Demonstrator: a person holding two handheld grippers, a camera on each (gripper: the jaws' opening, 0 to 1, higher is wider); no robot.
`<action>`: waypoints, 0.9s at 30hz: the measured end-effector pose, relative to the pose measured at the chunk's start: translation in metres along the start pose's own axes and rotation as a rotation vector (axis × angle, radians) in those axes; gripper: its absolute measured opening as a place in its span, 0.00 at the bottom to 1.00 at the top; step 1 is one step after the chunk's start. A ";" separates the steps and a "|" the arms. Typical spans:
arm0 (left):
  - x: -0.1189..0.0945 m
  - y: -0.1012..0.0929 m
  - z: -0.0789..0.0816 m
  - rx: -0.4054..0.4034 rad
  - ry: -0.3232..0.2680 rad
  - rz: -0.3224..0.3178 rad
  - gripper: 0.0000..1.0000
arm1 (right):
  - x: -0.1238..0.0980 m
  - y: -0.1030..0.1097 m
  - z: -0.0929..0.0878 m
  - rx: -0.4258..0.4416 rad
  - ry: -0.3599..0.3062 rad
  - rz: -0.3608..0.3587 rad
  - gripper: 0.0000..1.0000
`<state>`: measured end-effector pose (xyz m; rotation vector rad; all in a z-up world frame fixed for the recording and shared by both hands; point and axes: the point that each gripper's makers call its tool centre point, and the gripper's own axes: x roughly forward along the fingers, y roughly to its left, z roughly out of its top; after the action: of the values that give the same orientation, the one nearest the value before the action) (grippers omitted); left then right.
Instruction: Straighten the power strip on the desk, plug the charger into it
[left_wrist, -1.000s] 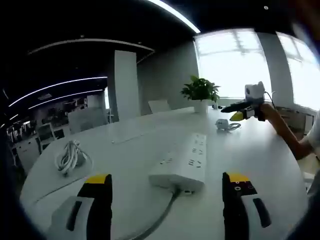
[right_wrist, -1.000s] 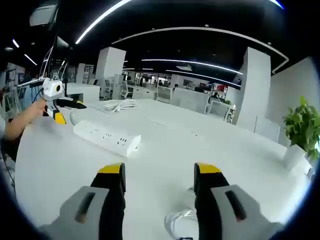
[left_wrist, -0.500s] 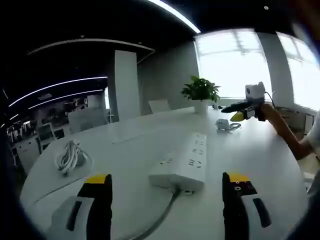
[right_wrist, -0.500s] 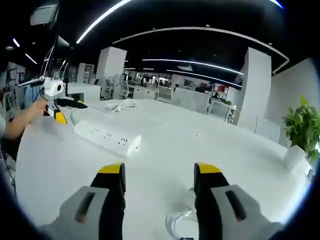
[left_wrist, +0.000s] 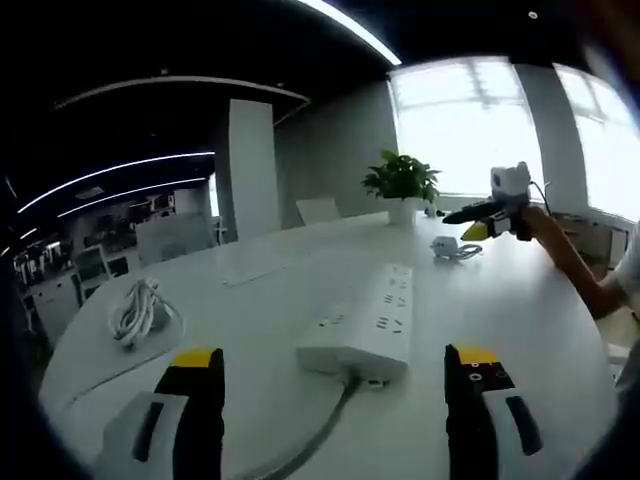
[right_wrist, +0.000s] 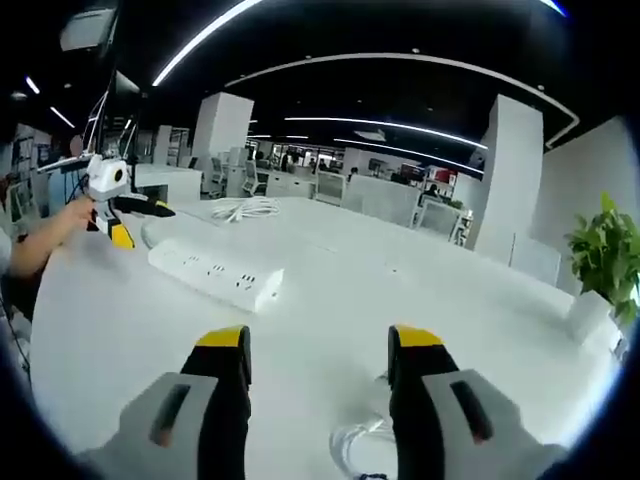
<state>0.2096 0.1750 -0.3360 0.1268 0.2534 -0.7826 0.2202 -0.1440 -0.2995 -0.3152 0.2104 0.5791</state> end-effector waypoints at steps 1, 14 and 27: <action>0.000 0.000 0.000 0.002 0.001 0.000 0.92 | 0.000 0.000 0.000 -0.001 0.000 0.000 0.55; 0.010 -0.003 -0.015 0.014 0.044 -0.005 0.93 | 0.000 0.006 -0.001 -0.027 0.007 0.013 0.55; 0.014 -0.002 -0.015 -0.067 0.012 -0.013 0.93 | 0.004 0.033 0.007 0.059 -0.052 0.166 0.55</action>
<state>0.2152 0.1672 -0.3539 0.0667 0.2915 -0.7859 0.2060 -0.1131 -0.3016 -0.2267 0.2041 0.7429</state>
